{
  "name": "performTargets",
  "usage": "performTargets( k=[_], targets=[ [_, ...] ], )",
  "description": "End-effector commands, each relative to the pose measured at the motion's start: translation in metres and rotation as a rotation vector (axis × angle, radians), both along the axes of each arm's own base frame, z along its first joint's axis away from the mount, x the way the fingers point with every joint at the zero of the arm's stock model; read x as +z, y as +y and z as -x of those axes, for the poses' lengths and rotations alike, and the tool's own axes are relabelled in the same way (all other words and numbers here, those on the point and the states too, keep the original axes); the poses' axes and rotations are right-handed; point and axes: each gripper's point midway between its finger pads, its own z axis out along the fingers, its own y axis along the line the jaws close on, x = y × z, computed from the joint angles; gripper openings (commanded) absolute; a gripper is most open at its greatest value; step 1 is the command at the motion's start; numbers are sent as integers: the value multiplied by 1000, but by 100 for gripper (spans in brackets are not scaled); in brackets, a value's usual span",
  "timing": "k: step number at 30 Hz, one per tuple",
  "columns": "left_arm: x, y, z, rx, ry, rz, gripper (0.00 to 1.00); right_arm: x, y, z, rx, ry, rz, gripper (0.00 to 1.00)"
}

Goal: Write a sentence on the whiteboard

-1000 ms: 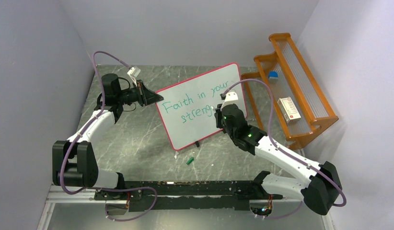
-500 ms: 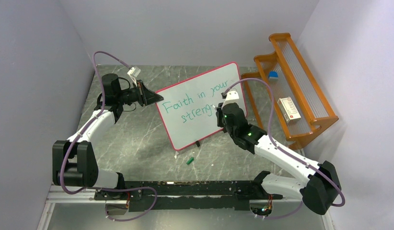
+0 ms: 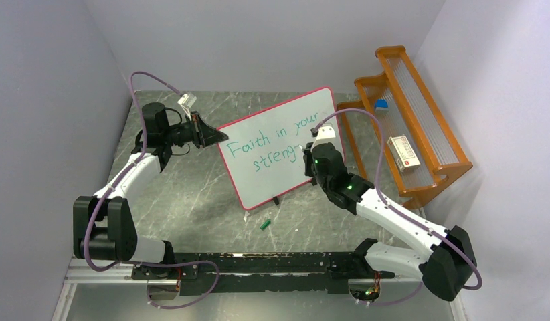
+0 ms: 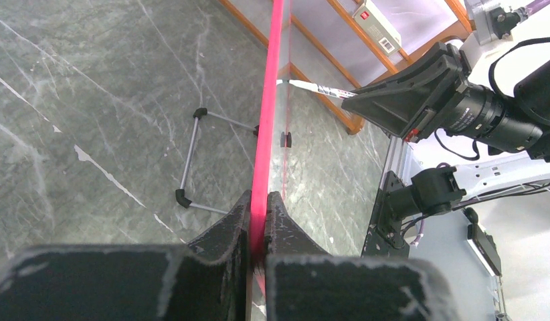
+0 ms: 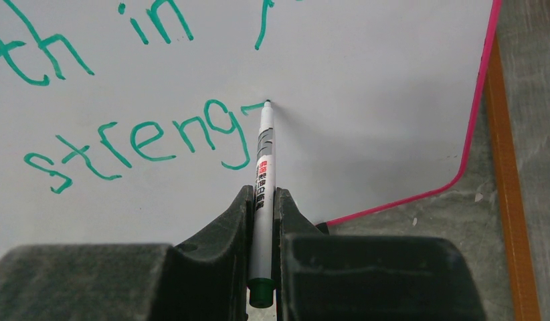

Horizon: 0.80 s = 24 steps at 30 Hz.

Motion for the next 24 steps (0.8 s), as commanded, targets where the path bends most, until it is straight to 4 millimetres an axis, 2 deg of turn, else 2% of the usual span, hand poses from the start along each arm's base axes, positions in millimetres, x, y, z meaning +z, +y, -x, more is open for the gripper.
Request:
performTargets(
  k=[1,16,24],
  targets=[
    [-36,1,-3,33,73,-74,5,23,0,-3,6,-50,-39,0],
    [-36,1,-3,32,72,-75,5,30,11,-9,34,-64,-54,0],
    [-37,1,-3,32,73,-75,5,17,10,-8,32,-31,-28,0]
  ],
)
